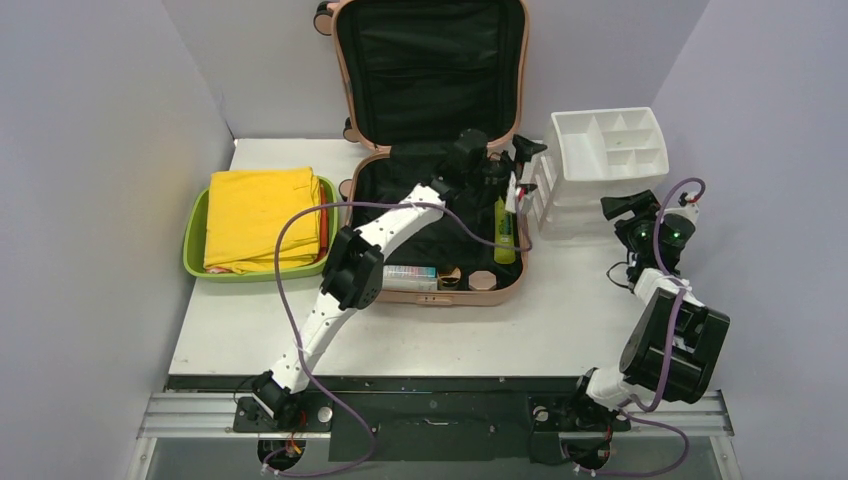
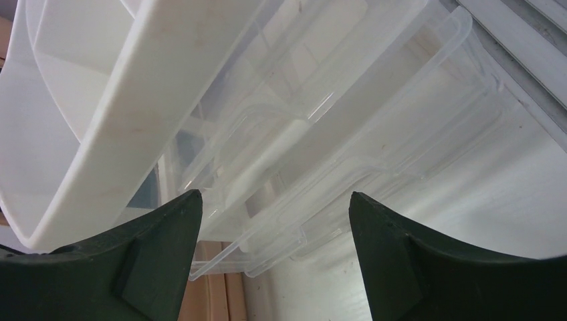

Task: Open, take out, and arrange the luggage
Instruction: Move the opened luggage to the center of the board.

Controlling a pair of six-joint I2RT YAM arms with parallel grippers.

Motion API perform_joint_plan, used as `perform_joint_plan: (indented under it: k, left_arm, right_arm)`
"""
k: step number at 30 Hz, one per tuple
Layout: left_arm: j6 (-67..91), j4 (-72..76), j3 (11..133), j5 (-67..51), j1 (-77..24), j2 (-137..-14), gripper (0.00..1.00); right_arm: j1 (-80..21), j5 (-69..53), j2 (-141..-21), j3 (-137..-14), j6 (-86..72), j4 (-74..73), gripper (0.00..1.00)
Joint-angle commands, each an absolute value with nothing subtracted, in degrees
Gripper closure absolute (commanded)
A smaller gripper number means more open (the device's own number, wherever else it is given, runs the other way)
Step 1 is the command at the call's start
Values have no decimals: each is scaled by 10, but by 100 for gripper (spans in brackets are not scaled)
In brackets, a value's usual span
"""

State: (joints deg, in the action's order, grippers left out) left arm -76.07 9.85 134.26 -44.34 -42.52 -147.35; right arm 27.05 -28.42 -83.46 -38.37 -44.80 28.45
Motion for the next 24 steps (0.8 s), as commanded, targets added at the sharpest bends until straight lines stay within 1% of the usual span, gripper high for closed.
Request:
perform_joint_plan:
  k: [1,2,4,5,6,8,11,13,14,16,18,21,24]
  left_arm:
    - [-551,-178,1534,-401,-432,-1417,4]
    - [-567,-254,1532,-398,-434,-1394,4]
    - [-583,-308,1502,-371,-443,-1355,4]
    - [-581,-325,1510,-369,-445,-1351,4]
    - [-566,-360,1543,-370,-445,-1353,4]
    - [-520,-386,1579,-363,-451,-1351,4]
    - [-487,-410,1546,-354,-475,-1323,4]
    - [-475,-449,1531,-326,-500,-1312,4]
    - [-471,-468,1522,-291,-510,-1306,4]
    - [-463,-471,1489,-233,-543,-1297,4]
    - [-466,-489,1479,-208,-555,-1297,4]
    - [-435,-514,1505,-222,-557,-1304,4]
    - [-403,-508,1505,-233,-554,-1291,4]
  right_arm:
    - [282,-289,-795,-382,-410,291,24]
    - [283,-289,-792,-382,-405,287,24]
    - [288,-290,-785,-384,-394,274,24]
    - [291,-291,-783,-386,-389,267,24]
    - [293,-294,-782,-387,-383,262,24]
    - [295,-295,-776,-391,-371,244,24]
    - [295,-290,-758,-395,-332,212,24]
    - [295,-285,-747,-395,-306,192,24]
    - [295,-279,-738,-394,-291,183,24]
    - [295,-270,-725,-391,-273,179,24]
    - [295,-269,-713,-394,-258,178,24]
    - [290,-281,-691,-405,-237,173,24]
    - [274,-302,-664,-438,-185,153,24]
